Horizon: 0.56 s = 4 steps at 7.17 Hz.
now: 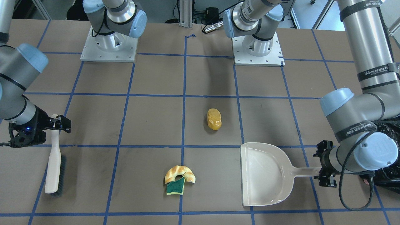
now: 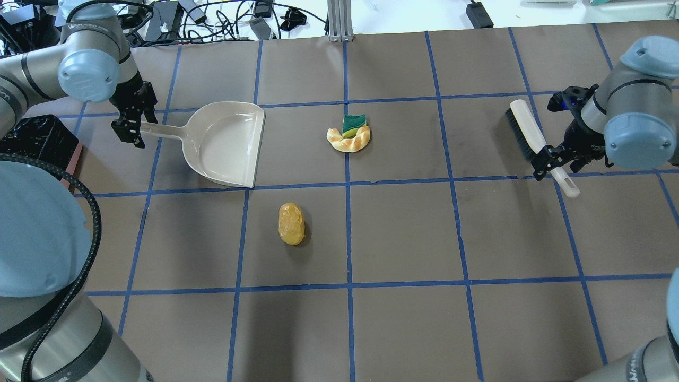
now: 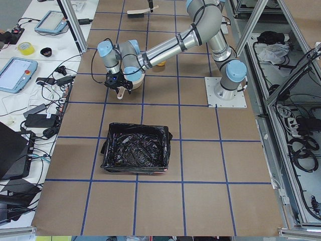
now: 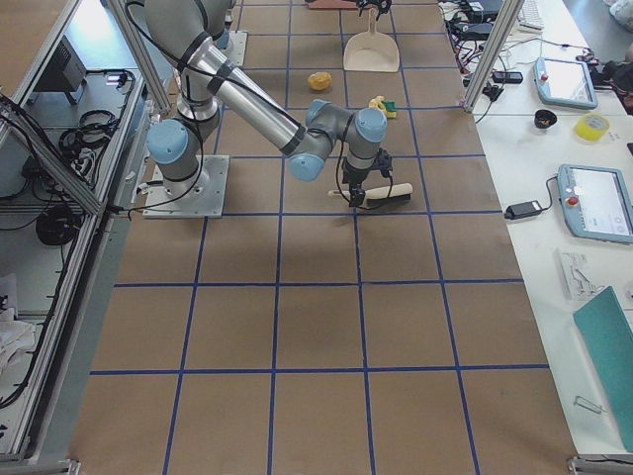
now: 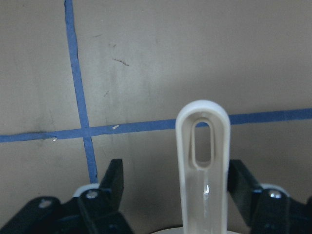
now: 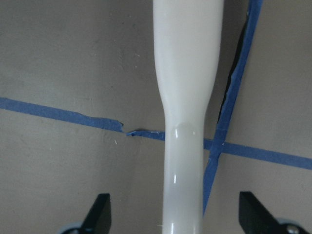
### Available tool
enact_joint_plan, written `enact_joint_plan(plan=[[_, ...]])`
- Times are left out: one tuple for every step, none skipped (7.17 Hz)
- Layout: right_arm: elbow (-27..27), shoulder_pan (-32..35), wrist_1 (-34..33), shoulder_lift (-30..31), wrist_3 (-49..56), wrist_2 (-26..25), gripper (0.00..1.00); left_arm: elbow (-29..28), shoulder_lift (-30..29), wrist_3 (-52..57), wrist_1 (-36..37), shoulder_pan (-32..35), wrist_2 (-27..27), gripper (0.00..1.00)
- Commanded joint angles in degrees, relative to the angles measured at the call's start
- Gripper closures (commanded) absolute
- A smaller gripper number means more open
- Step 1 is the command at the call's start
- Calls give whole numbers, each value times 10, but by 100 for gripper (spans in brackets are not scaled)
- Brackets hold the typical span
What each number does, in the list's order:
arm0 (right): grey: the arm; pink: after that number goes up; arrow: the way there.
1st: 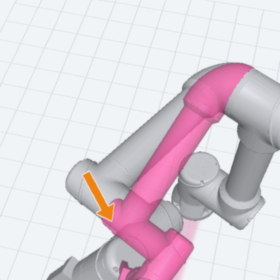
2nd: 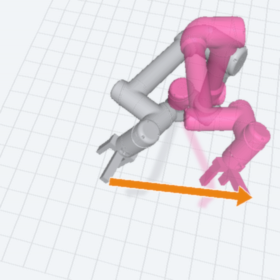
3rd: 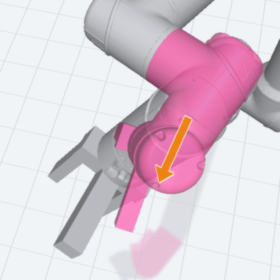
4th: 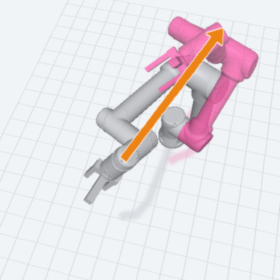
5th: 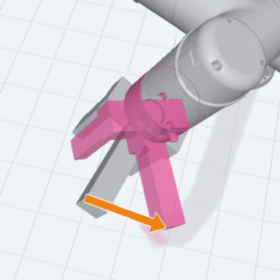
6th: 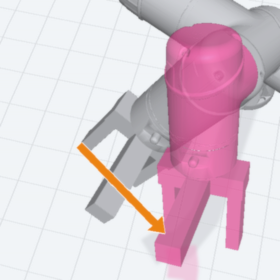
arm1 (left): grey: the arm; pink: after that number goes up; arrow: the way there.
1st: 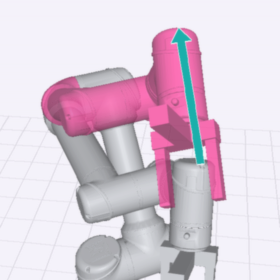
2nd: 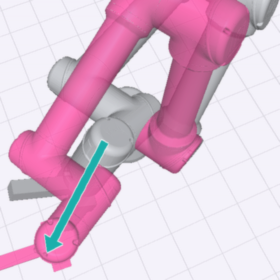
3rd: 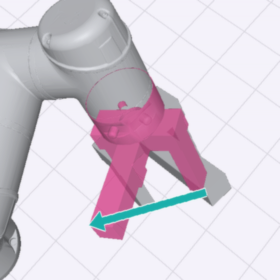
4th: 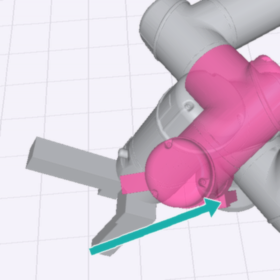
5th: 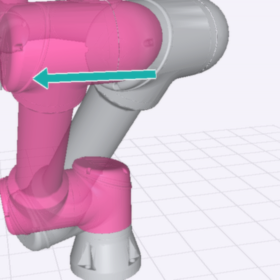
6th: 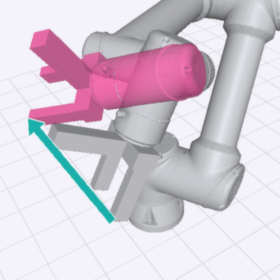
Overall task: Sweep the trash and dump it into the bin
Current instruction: 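Lift the brush with the right gripper while the left moves the dustpan forward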
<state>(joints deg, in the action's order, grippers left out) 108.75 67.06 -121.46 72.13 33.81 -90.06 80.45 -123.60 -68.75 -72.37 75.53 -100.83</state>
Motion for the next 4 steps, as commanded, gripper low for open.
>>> enact_joint_plan(plan=[[2,0,-3,6,-4,-2,30,1,-5,16,34,-1,30,45],[2,0,-3,9,-5,-10,34,1,-6,15,40,-2,41,63],[2,0,-2,9,-4,-21,47,1,-8,17,49,-6,54,75],[3,0,-1,8,-3,-26,52,2,-8,18,49,-10,56,93]])
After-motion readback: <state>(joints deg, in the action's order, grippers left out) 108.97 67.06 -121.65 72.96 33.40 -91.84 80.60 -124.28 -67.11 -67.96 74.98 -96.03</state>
